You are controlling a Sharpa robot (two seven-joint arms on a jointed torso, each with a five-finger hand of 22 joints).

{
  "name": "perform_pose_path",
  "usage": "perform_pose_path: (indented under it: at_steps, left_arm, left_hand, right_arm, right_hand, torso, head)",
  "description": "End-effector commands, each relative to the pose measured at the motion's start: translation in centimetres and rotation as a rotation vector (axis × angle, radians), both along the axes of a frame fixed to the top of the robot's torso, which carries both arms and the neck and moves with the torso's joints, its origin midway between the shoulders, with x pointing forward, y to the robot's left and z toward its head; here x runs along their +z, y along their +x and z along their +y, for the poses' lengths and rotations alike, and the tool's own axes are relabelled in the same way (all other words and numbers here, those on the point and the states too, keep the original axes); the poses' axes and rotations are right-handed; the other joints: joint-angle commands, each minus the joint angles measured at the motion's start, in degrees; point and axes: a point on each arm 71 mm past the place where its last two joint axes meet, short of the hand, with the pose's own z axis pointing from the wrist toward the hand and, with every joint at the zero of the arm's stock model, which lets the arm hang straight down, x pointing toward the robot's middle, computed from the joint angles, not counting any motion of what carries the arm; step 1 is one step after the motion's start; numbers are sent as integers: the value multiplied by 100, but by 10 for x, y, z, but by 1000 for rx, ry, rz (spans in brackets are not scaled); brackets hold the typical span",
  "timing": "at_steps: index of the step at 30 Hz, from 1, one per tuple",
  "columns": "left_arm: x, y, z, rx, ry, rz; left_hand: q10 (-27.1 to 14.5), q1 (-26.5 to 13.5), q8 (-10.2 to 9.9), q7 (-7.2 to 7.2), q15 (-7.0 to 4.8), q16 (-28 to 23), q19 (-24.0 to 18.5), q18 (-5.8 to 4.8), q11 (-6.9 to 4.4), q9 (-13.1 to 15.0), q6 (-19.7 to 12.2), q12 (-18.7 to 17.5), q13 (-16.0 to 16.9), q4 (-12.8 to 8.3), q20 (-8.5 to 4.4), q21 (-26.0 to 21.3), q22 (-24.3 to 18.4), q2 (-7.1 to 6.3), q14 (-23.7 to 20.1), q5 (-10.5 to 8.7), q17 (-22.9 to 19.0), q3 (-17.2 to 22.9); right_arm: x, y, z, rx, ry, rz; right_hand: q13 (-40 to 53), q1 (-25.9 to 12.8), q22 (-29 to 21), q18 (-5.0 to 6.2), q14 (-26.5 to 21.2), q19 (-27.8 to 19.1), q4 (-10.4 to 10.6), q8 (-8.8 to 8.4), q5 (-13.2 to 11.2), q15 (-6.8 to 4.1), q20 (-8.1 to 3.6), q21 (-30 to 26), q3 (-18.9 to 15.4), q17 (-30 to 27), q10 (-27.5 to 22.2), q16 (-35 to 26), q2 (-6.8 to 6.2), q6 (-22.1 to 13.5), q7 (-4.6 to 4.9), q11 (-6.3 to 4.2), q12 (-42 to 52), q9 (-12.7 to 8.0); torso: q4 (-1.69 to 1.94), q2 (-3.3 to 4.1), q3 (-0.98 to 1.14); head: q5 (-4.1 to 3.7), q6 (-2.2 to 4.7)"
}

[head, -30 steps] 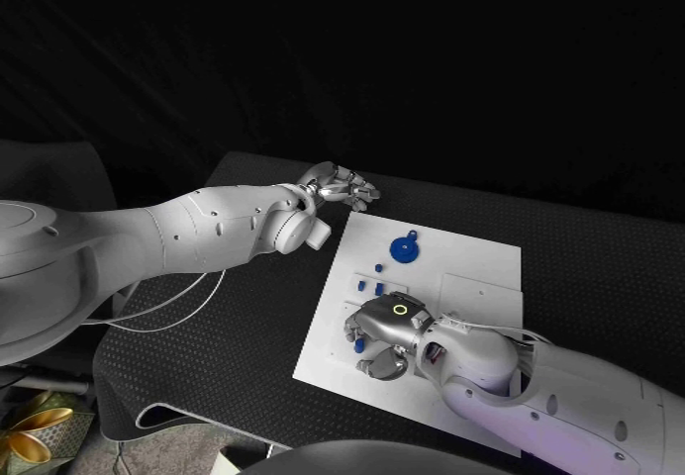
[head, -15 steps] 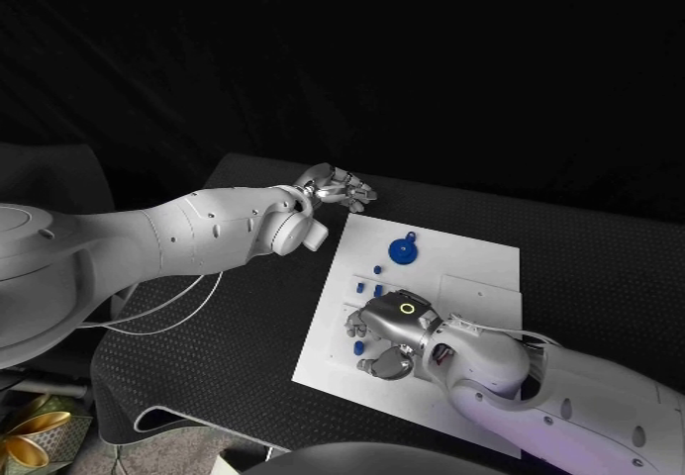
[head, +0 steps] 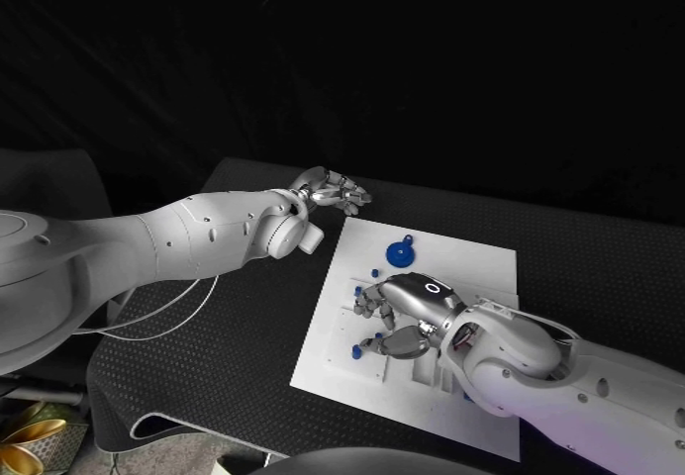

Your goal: Assemble the parts on the task board

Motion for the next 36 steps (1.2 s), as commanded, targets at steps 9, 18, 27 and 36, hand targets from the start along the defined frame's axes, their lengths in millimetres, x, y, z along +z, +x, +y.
perform_pose_path:
  at_steps: [9,18,27,36]
  left_arm:
    - [1,0,-3,-30,-19,-8]
    - [0,2,-3,-22,-18,-4]
    - [-2,1,-2,-23,-26,-5]
    - [-4,-5,-2,-31,-37,-3]
  left_hand:
    - [8,18,-20,1,22,-52,35,76,13,-11,-41,11,-14,25,23,-38,40,-19,25,-1,26,-14]
    - [14,-5,-12,-3,22,-63,38,75,11,-10,-32,14,-18,43,24,-43,49,-18,30,-1,42,-23]
    - [15,-32,-1,-9,23,-81,36,74,10,-8,-21,16,-24,66,24,-51,60,-30,30,-1,61,-34]
    - [20,-42,13,-18,23,-91,35,74,8,-4,-2,18,-26,80,24,-56,68,-24,32,0,73,-35]
  right_arm:
    - [15,31,-60,-120,89,257]
    - [32,63,-134,-356,14,416]
    - [22,65,-174,-510,11,619]
    - [6,51,-197,-607,60,700]
  right_hand:
    - [66,384,162,120,599,637,36,101,32,-185,-299,705,182,441,276,510,221,154,-82,-176,163,32]
    - [1009,-862,145,120,522,553,267,272,933,-481,-472,1455,-901,829,871,1066,434,281,-214,-528,932,303]
    - [3377,-920,139,120,516,527,302,218,1295,-636,-622,2168,-1029,1180,330,1756,619,268,-312,-655,2391,663]
    - [4484,-916,154,120,701,714,233,123,1392,-765,-857,3074,-1079,1899,454,2983,772,386,-432,-790,3513,678]
  torso:
    - [-14,-7,6]
    - [-34,-21,1]
    - [-103,-46,53]
    - [-140,-57,49]
  head:
    - [-178,219]
    - [-539,376]
    - [-937,307]
    - [-1418,121]
